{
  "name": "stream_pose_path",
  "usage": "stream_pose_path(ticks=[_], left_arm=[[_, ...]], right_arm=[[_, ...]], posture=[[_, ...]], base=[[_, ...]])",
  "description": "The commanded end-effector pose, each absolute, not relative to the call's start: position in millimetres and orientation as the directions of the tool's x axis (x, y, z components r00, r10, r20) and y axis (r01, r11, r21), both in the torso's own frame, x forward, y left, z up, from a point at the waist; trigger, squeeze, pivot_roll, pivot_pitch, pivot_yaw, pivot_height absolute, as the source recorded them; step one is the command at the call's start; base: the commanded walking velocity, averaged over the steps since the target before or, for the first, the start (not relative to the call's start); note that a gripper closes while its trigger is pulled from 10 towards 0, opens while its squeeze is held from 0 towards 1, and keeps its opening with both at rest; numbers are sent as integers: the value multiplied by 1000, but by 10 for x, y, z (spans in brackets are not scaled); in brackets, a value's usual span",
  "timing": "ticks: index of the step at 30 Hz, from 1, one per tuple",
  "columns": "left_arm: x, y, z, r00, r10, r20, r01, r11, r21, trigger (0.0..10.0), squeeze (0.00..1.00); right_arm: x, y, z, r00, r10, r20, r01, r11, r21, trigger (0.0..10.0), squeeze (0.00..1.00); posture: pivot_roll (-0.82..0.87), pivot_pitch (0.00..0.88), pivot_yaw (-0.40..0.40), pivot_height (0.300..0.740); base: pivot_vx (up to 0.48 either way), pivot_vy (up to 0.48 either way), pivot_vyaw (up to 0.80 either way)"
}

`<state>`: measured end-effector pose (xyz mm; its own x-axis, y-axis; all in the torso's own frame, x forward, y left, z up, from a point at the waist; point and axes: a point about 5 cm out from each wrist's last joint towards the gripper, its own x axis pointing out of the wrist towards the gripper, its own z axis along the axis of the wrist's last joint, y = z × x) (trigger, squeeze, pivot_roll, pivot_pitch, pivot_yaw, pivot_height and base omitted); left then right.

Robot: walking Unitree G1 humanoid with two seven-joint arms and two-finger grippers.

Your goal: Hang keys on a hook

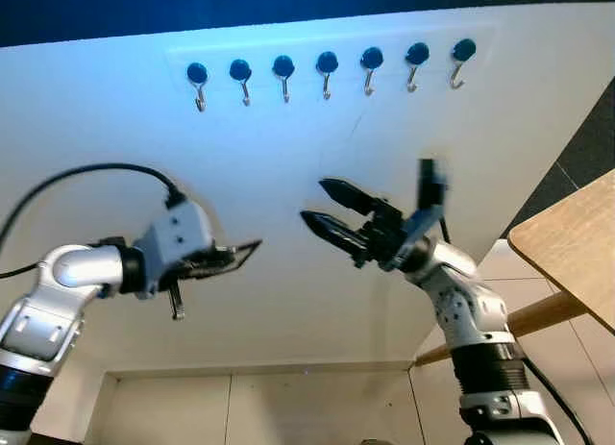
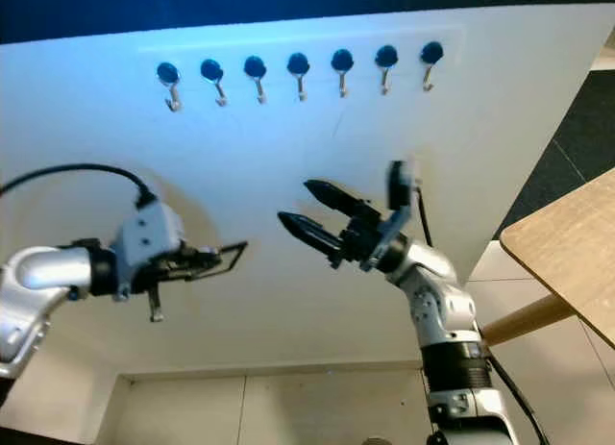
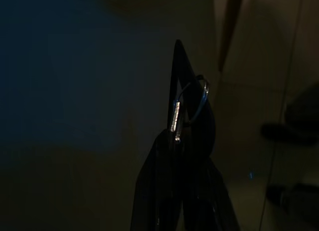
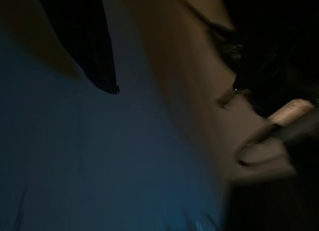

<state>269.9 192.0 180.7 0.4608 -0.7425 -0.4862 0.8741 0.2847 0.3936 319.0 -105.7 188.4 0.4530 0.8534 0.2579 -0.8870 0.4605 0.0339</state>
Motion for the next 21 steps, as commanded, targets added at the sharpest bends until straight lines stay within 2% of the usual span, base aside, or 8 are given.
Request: stream_pose_path(ticks=[1,9,10,14,19,20,21], left_arm=[[2709,1923,1818,468,-727,-503,869,273,413,10000,0],[2727,1883,1809,462,-726,-509,869,257,422,10000,0],[2742,1867,1799,465,-723,-511,867,255,427,10000,0],[2755,1855,1797,467,-722,-511,866,256,430,10000,0],[2757,1845,1796,464,-724,-511,867,255,427,10000,0],[2759,1838,1796,464,-725,-510,868,254,427,10000,0],[2760,1832,1796,463,-725,-510,868,253,428,10000,0]], right_arm=[[3200,-1015,1835,467,856,220,-878,479,2,10000,0],[3137,-859,1809,426,875,228,-901,432,25,10000,0],[3076,-784,1776,380,895,233,-923,384,32,0,0],[3024,-741,1755,341,910,236,-938,344,26,0,0],[3010,-737,1734,341,916,210,-937,349,0,0,0],[3007,-721,1727,341,918,201,-937,349,-9,10000,0],[3007,-704,1719,343,919,194,-936,353,-14,10000,0]], posture=[[-54,92,69,740],[-54,91,73,740],[-55,92,78,740],[-54,94,79,740],[-54,94,79,740],[-54,94,79,740],[-54,94,79,740]], base=[[0,0,0],[0,0,0],[0,0,0],[0,0,0],[0,0,0],[0,0,0],[0,0,0]])
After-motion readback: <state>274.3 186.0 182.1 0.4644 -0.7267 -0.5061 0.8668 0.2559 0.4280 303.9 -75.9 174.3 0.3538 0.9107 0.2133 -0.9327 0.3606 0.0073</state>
